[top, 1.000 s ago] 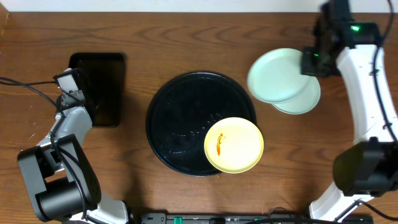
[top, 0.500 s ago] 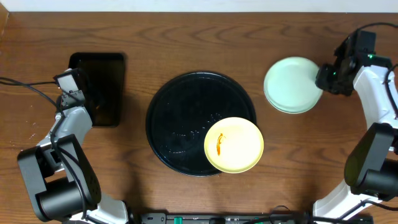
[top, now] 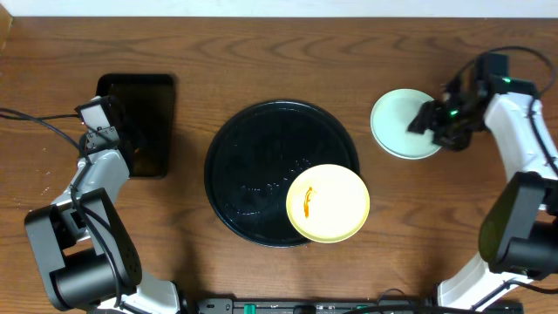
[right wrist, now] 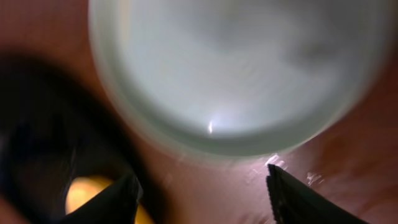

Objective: Clean dirty plates on tray and stack at the side
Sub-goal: 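Stack the light-blue plate on the side plate and open the right gripper, then reach the right gripper to the yellow plate's rim and grasp it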

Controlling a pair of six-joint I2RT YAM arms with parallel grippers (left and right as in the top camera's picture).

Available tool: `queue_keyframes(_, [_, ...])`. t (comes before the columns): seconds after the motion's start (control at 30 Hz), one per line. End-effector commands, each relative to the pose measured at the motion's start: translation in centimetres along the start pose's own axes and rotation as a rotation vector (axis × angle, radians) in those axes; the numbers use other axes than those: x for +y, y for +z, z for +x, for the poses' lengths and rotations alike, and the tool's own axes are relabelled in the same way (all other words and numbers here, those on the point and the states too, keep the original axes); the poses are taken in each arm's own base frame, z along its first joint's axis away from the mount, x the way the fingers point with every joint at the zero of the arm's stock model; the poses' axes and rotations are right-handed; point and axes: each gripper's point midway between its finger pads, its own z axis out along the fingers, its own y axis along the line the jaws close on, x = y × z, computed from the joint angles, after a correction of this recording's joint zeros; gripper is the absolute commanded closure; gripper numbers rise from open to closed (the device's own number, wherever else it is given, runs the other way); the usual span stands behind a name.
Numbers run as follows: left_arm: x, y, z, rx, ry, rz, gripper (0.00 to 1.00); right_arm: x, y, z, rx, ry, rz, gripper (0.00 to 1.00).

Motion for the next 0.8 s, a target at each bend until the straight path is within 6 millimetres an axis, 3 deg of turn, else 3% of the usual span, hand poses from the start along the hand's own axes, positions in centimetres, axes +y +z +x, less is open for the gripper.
queue_keyframes(0.0, [0.3, 0.1, 0.5, 0.010, 0.008, -0.007, 0.92, 4.8, 0.7, 4.0, 0.129, -0.113, -0.083, 0.48])
queue_keyframes(0.17, [0.3, 0.1, 0.6, 0.011, 0.008, -0.007, 0.92, 5.8, 1.9, 7.1, 0.197, -0.166, 0.093, 0.47])
queue_keyframes(0.23, [0.3, 0.1, 0.6, 0.012, 0.009, -0.007, 0.92, 5.9, 2.2, 8.1, 0.202, -0.145, 0.175, 0.52])
queue_keyframes(0.37, [0.3, 0.1, 0.7, 0.015, 0.009, -0.008, 0.92, 6.3, 1.8, 9.3, 0.159, -0.097, 0.308, 0.50])
queue_keyframes(0.5, [0.3, 0.1, 0.7, 0.015, 0.010, -0.008, 0.92, 7.7, 1.1, 11.2, 0.163, -0.136, 0.325, 0.49])
queue_keyframes(0.77, [0.3, 0.1, 0.7, 0.015, 0.010, -0.008, 0.92, 5.4, 0.8, 15.2, 0.199, -0.098, 0.554, 0.42])
